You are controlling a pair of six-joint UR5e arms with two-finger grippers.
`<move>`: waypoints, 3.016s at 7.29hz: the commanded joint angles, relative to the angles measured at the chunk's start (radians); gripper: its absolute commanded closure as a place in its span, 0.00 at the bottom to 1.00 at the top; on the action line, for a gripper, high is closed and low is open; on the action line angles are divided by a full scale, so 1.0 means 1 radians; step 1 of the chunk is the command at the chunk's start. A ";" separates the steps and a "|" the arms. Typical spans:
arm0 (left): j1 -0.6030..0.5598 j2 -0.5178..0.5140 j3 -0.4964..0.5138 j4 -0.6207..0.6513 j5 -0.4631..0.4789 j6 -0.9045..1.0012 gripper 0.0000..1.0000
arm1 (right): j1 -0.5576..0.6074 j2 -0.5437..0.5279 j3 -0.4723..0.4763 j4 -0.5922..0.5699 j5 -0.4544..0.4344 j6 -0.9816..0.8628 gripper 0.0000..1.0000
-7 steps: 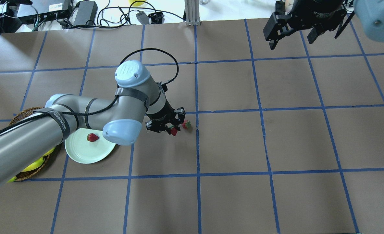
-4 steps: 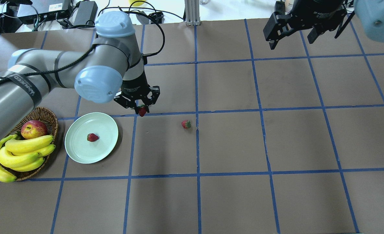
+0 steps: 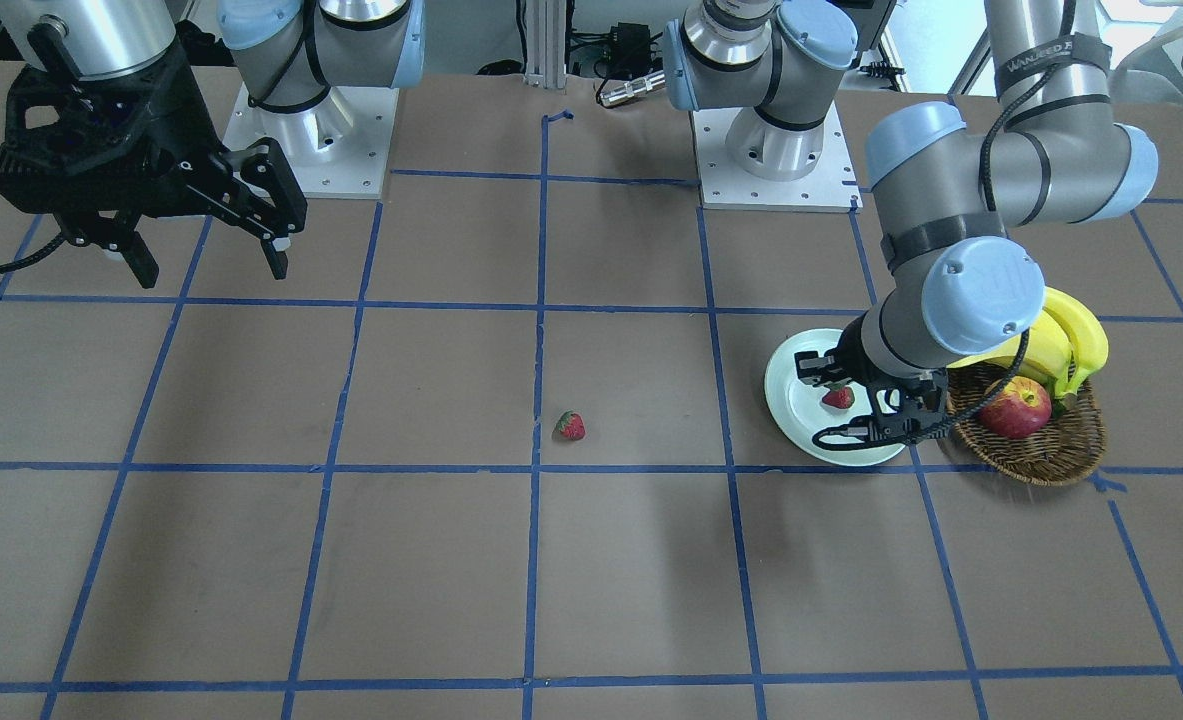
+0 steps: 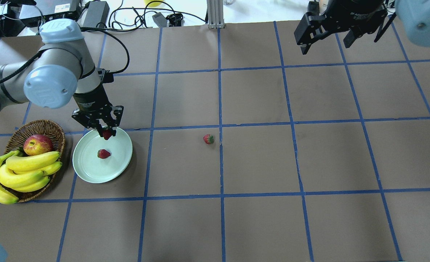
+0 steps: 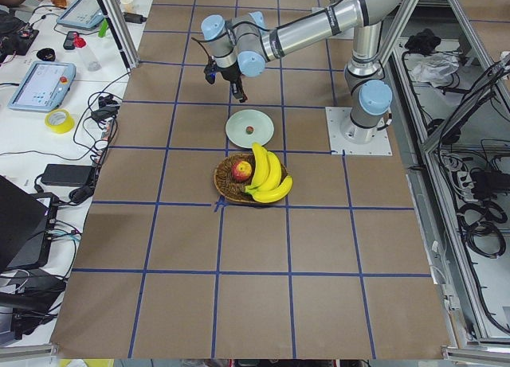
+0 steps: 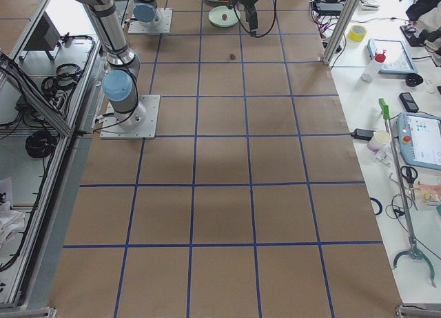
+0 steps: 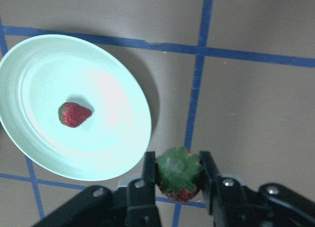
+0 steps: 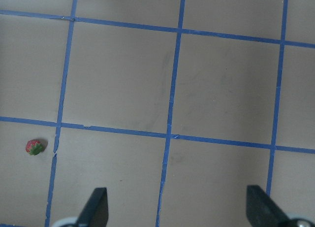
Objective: Collect all strawberries into plate
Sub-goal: 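Carry the strawberry onto the plate and release it, then reach the left gripper to the last strawberry and grasp it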
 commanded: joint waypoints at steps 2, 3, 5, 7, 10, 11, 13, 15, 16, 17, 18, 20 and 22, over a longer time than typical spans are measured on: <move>0.073 -0.026 -0.019 0.029 0.070 0.088 1.00 | -0.002 0.001 0.000 -0.012 0.000 -0.001 0.00; 0.082 -0.034 -0.021 0.032 0.077 0.096 1.00 | -0.002 0.001 0.000 -0.010 0.000 -0.001 0.00; 0.108 -0.054 -0.060 0.068 0.077 0.098 1.00 | -0.002 0.001 0.000 -0.012 0.000 -0.001 0.00; 0.108 -0.069 -0.085 0.114 0.081 0.099 0.67 | -0.003 0.001 -0.002 -0.020 0.000 -0.001 0.00; 0.114 -0.056 -0.076 0.118 0.080 0.105 0.00 | -0.003 0.001 -0.002 -0.023 0.000 -0.001 0.00; 0.114 -0.042 -0.062 0.121 0.075 0.095 0.00 | -0.003 0.001 0.000 -0.021 0.000 -0.001 0.00; 0.023 -0.019 0.010 0.110 -0.022 0.020 0.00 | -0.005 0.001 -0.002 -0.024 0.000 -0.001 0.00; -0.146 -0.017 0.010 0.133 -0.147 -0.204 0.00 | -0.005 0.001 -0.002 -0.029 0.000 -0.002 0.00; -0.215 -0.033 -0.004 0.224 -0.193 -0.279 0.00 | -0.005 0.002 -0.002 -0.029 0.000 -0.002 0.00; -0.257 -0.042 -0.022 0.286 -0.212 -0.375 0.00 | -0.005 0.002 -0.002 -0.030 -0.002 -0.004 0.00; -0.271 -0.056 -0.053 0.337 -0.304 -0.420 0.00 | -0.005 0.002 0.000 -0.030 -0.002 -0.002 0.00; -0.306 -0.089 -0.141 0.456 -0.357 -0.544 0.00 | -0.005 0.002 -0.002 -0.030 0.000 -0.002 0.00; -0.376 -0.117 -0.143 0.493 -0.357 -0.800 0.00 | -0.005 0.002 0.000 -0.030 -0.002 -0.002 0.00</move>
